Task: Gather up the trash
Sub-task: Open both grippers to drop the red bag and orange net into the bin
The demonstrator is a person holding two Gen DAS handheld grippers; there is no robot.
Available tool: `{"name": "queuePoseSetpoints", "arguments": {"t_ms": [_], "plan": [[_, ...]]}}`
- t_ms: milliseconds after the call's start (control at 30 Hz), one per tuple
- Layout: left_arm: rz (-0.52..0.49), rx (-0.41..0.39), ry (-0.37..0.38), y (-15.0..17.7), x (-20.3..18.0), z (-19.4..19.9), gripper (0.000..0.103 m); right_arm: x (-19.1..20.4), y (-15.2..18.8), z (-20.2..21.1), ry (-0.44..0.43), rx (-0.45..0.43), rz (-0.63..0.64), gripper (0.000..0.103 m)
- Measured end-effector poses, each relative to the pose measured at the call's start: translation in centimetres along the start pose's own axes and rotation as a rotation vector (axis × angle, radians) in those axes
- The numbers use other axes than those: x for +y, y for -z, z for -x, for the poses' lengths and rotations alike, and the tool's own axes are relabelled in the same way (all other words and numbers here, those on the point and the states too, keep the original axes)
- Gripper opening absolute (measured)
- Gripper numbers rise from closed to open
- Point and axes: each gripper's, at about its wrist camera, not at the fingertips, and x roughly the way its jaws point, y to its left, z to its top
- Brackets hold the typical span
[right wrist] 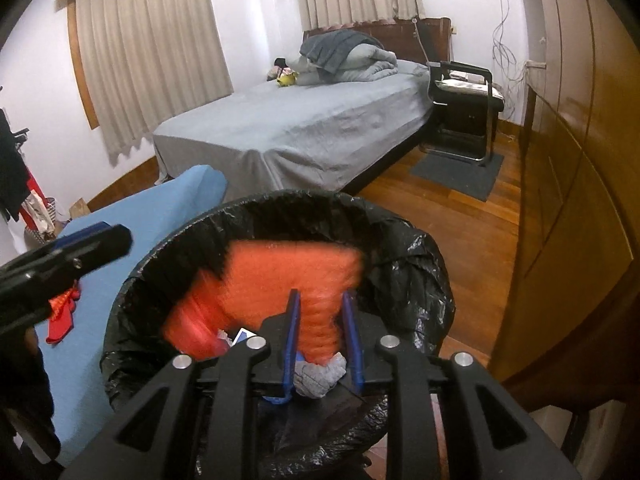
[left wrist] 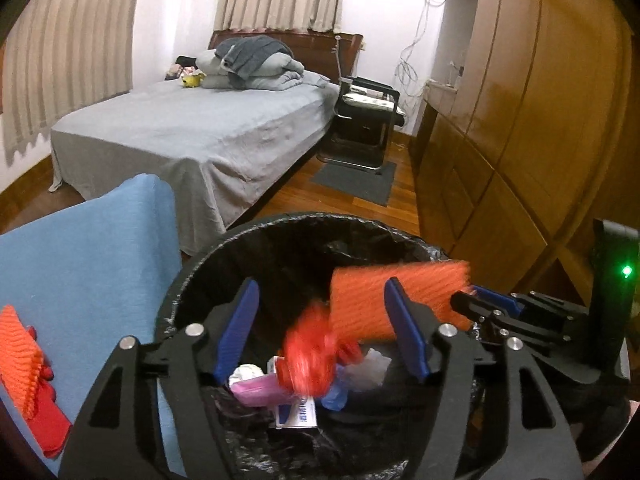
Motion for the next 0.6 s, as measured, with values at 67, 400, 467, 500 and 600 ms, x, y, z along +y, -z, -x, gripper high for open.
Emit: {"name": "queuePoseSetpoints", "arguments": {"t_ms": [67, 400, 467, 500, 600], "plan": [[0.019, -0.010, -0.010, -0.1, 0.7, 0.5, 0.068, 0.1, 0.0, 0.0, -0.001, 0.001, 0.001, 0.023], [0.078, -0.078, -0.120, -0.4, 4.9, 5.2, 0.086, 2.3, -0.6, 0.9, -0.024, -0.034, 0.026, 0.075], [0.088, -0.091, -0.157, -0.3, 6.2, 6.6, 0.087, 3.2, -0.8, 1.3, -0.024, -0.047, 0.037, 0.088], [0.093, -0.094, -0.172, -0.2, 6.7, 7.1, 0.087, 3.9, -0.9, 1.5, -0.028, -0.057, 0.044, 0.092], [0.114, -0.109, -0.233, 0.3, 8.9, 9.2, 0.087, 5.4, -1.3, 1.8, -0.062, -0.070, 0.056, 0.096]]}}
